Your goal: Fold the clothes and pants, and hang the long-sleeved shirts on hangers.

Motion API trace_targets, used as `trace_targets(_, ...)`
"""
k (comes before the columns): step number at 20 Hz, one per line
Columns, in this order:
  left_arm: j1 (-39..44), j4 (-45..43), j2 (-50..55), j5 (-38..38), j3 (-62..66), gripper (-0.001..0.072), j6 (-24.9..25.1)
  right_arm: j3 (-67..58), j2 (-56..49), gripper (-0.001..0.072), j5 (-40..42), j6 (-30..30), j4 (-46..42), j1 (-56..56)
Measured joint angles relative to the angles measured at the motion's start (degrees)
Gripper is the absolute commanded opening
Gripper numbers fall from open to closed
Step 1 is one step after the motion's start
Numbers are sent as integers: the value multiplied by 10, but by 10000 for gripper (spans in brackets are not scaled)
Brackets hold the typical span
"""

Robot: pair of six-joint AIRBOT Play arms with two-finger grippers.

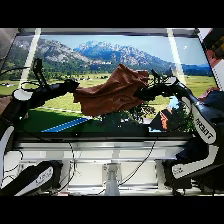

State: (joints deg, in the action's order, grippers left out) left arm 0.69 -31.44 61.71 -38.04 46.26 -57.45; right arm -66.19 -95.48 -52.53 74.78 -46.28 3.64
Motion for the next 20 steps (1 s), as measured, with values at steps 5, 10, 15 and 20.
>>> trace_targets(5, 0, 0, 0, -1, 0, 527, 0, 1, -10, 402, 6, 8, 3, 5)
trace_targets(10, 0, 0, 0, -2, 0, 526, 0, 1, -12, 400, -31, 7, 8, -21)
trace_targets(15, 0, 0, 0, -2, 0, 527, 0, 1, -3, 364, -50, -27, 42, -39)
trace_targets(20, 0, 0, 0, -2, 0, 527, 0, 1, -1, 364, -36, -32, 49, -43)
